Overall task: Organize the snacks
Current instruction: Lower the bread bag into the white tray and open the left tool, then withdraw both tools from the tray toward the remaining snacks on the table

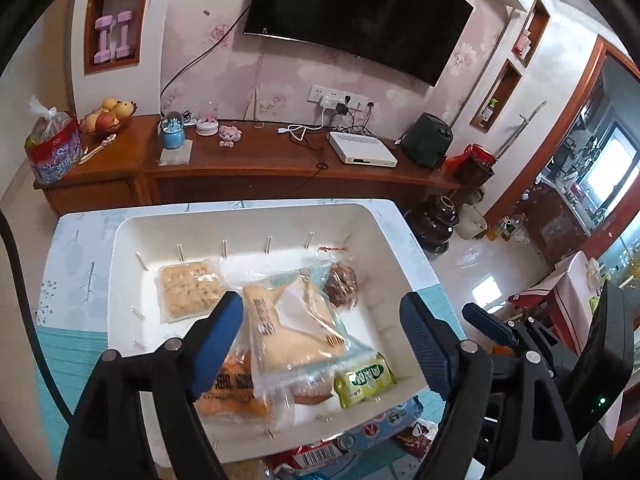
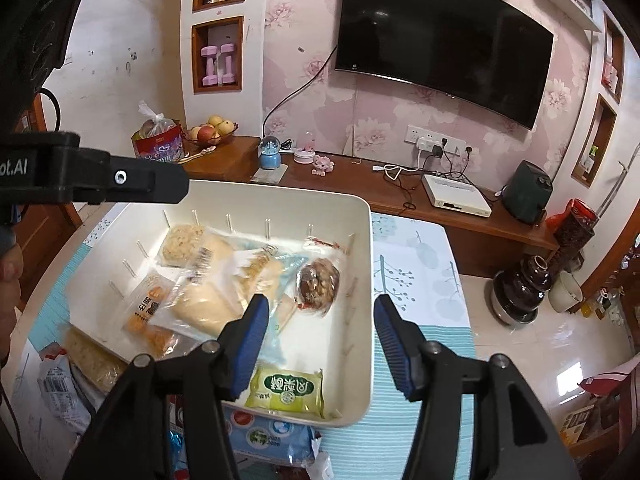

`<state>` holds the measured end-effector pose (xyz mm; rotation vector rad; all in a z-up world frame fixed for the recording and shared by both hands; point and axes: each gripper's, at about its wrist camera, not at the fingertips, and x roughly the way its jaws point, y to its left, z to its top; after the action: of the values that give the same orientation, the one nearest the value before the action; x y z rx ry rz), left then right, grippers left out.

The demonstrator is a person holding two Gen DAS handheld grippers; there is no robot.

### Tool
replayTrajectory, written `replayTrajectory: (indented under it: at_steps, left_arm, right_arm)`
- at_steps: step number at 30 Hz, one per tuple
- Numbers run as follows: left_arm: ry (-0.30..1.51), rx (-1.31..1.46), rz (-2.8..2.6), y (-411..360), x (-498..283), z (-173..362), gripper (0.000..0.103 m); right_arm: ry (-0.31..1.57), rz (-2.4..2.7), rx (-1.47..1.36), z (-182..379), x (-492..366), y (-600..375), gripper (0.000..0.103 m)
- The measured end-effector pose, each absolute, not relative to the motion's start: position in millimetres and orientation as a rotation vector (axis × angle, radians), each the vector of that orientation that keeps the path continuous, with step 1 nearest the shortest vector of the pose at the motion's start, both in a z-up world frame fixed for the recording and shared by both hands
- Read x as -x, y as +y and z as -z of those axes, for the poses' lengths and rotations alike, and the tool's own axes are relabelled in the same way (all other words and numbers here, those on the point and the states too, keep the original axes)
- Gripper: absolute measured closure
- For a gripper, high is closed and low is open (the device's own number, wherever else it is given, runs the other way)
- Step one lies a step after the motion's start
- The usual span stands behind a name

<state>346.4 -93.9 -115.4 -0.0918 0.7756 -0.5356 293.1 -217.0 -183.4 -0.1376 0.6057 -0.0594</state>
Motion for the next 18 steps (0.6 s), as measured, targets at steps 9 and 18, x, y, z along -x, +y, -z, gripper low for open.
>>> replayTrajectory:
  at_steps: [9,18]
  left_arm:
    - [0.789,0.096,0.478,-87,-304,106,0.02]
    - [0.767,0.131,0.41,-80,-261,92,0.017]
  right_arm:
    - [0.582,0.033,0.167,170,-263,-217,0.048]
    - [0.574,-0.028,0.207,163,-232,-222,0.04]
